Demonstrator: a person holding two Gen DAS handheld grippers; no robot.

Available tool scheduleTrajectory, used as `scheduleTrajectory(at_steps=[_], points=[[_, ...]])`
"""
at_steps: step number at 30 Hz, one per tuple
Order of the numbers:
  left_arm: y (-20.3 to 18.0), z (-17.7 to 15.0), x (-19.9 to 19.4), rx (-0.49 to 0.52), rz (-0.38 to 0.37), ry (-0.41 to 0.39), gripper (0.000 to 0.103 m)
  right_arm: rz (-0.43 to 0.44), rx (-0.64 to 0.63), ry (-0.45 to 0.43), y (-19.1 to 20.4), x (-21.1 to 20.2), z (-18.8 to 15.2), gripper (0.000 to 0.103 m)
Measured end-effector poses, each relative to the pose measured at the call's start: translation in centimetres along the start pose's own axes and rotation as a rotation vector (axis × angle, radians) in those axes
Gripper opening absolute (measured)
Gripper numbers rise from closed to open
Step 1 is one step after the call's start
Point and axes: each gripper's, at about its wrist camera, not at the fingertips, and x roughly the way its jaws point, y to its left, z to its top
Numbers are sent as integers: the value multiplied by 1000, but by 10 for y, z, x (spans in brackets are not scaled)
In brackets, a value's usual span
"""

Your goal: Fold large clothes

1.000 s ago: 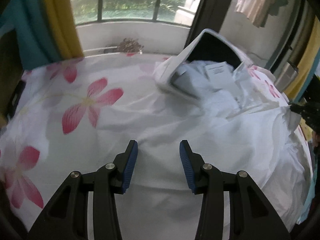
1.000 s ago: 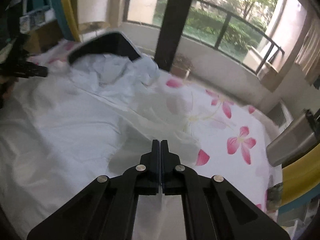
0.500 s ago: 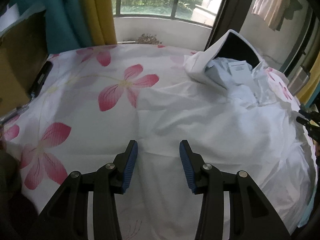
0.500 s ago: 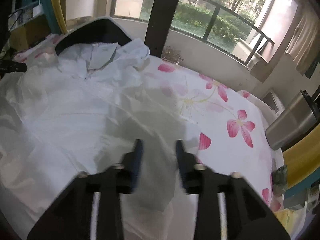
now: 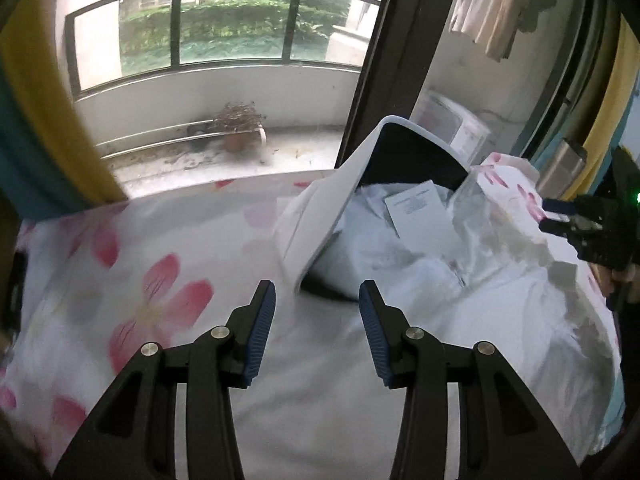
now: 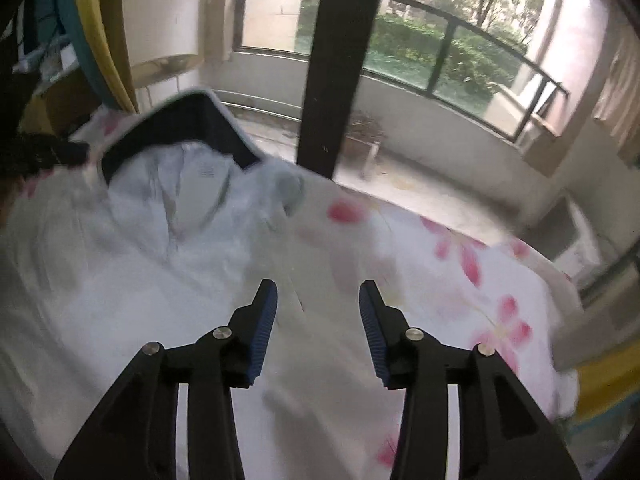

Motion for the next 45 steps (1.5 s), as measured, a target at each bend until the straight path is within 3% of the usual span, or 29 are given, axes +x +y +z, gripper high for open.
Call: scheduleTrajectory(at_steps=[5, 11, 16, 18, 21, 25, 27, 30, 33, 35, 40, 45], points=[[3, 10, 29, -1, 37, 19, 46, 21, -34, 0, 10, 43, 42, 43], [30, 9, 53, -74, 96, 44, 46, 52, -100, 22, 22, 81, 70, 43], [41, 10, 55, -75, 101, 23, 46, 34, -128, 100, 27, 120, 65, 46], [46, 13, 53, -90, 105, 20, 46, 12, -122, 57, 25, 117, 61, 47], [46, 17, 47, -92, 89, 14, 46, -45, -103, 61, 21, 111, 57, 47], [26, 18, 18, -19, 1, -36, 46, -91, -88, 70, 16, 96, 50, 47], [11, 19, 0, 35, -21, -52, 46, -73, -78, 75, 13, 85, 46, 47], [-2, 19, -20, 73, -13, -80, 46, 25, -50, 57, 11, 63, 42, 47], [1, 26, -33, 27, -49, -121, 46, 97, -31, -2, 9, 38, 50, 47], [7, 34, -33, 9, -51, -158, 46, 93, -16, -39, 7, 31, 62, 47], [16, 45, -5, -45, -30, -128, 46, 117, 39, -97, 1, 45, 100, 48], [21, 33, 25, -57, -19, -45, 46, 186, 23, 66, 18, 99, 104, 48]])
